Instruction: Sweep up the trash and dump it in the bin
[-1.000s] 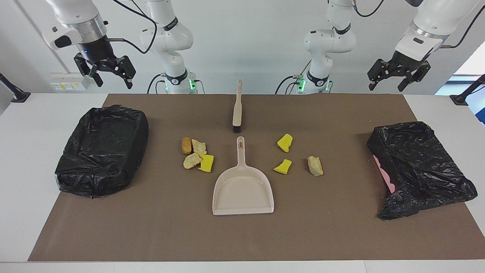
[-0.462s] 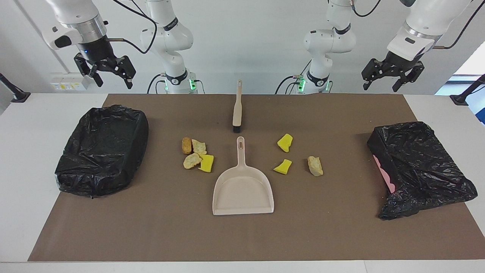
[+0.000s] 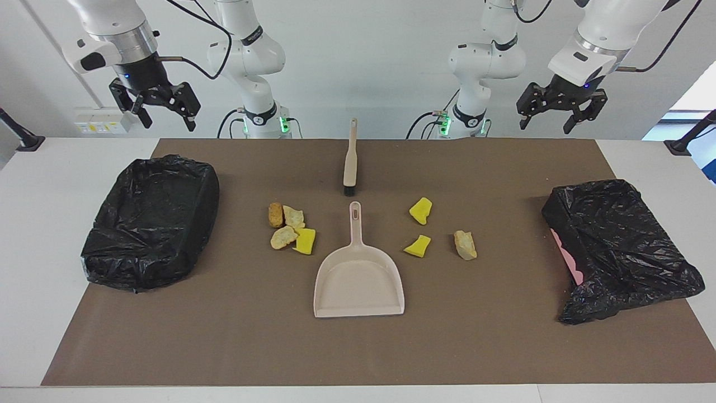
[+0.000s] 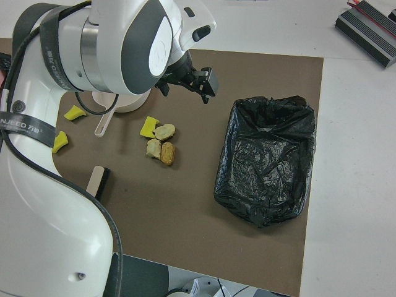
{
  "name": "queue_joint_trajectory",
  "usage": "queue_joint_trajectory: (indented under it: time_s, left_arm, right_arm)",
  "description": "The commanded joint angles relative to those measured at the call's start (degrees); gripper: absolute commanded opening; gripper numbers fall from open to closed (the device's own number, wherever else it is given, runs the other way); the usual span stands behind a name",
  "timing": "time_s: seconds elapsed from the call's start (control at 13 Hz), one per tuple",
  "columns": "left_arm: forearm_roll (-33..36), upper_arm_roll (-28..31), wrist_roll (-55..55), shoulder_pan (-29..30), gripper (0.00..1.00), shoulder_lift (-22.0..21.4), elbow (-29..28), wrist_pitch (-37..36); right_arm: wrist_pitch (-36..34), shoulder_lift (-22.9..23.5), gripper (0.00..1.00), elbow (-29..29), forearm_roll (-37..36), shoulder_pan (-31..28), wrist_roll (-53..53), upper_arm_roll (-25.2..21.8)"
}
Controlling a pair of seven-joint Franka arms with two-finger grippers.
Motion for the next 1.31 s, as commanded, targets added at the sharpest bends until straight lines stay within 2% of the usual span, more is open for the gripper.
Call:
queue_joint_trajectory:
  time_s: [0.0,0.46,1.0,1.23]
  left_arm:
    - [-0.8,0.5,-0.4,-1.9,1.00,-2.9,-3.7,0.4]
    - [-0.8,0.4,-5.1,-8.8,1.00,-4.1,-8.0,1.4]
    - [-0.8,0.3,-23.8,-23.7,1.00,-6.8,-22.3,16.1]
    - [-0.9,0.3,-29.4,-29.7,1.00,-6.7,-26.9,22.5]
  right_arm:
    - [-0.8,0.4,1.00,1.0,0.5,-0.5,-1.3,0.2]
    - [-0.8,0.4,1.00,1.0,0.5,-0.5,-1.3,0.2]
    - [-0.8,0.4,1.00,1.0,0.5,-0.5,-1.2,0.2]
    - [-0.8,0.4,1.00,1.0,0.5,-0.5,-1.3,0.2]
